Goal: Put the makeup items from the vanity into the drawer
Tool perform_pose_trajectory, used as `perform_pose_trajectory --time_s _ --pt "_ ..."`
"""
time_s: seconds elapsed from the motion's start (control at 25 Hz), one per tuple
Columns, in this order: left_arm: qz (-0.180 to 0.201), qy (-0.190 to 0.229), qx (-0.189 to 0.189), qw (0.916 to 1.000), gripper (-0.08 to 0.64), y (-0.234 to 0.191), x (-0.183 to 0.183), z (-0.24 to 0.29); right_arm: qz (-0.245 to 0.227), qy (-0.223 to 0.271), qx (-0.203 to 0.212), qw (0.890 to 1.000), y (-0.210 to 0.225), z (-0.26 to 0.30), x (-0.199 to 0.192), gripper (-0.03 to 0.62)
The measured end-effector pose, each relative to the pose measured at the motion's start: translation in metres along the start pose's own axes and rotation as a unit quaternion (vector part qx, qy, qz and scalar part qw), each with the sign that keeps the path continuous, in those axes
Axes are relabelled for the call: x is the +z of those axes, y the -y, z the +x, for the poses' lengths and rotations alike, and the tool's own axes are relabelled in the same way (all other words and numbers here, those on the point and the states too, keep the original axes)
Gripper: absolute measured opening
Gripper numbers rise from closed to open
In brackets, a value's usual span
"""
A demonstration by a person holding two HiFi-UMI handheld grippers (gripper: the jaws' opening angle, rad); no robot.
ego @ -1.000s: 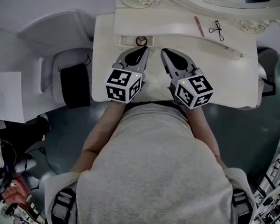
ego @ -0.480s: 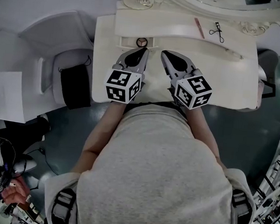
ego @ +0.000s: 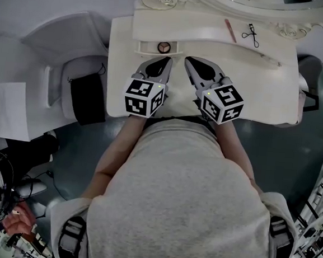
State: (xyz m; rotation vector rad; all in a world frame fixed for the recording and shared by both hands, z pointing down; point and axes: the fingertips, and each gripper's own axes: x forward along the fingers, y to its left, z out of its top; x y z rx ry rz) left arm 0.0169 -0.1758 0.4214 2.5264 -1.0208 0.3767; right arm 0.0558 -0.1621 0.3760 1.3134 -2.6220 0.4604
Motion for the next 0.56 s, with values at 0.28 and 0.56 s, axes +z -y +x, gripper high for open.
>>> perform_pose_trajectory --time_s 0.28,0.56 --pt "0.002 0.001 -0.002 1.0000 0.009 0.0015 0.0008 -0.0014 0.007 -0.020 -0.012 1.000 0.0031 0.0025 -0.0078 0.008" --pt "0.005 -0.011 -0.008 0.9999 0.009 0.0040 -0.0034 0.0000 0.006 -0.023 -0.004 1.000 0.0017 0.0058 -0.0104 0.008"
